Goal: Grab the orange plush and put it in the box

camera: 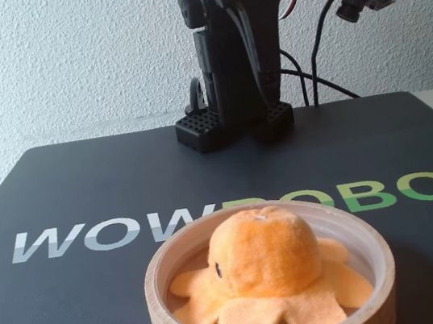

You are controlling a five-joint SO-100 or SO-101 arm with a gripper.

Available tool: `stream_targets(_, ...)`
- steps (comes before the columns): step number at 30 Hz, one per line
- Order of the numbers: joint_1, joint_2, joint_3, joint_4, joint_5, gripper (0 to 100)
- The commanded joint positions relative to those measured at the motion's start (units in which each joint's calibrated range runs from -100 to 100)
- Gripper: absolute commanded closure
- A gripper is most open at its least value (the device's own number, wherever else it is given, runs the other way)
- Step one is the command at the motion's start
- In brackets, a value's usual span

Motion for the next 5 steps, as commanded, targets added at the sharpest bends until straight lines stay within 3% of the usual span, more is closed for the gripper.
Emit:
stream_targets(1, 0.22, -1.23, -0.36, -0.69, -0.08, 99)
stream_targets(5, 0.22, -1.23, -0.08, -0.69, -0.03, 99)
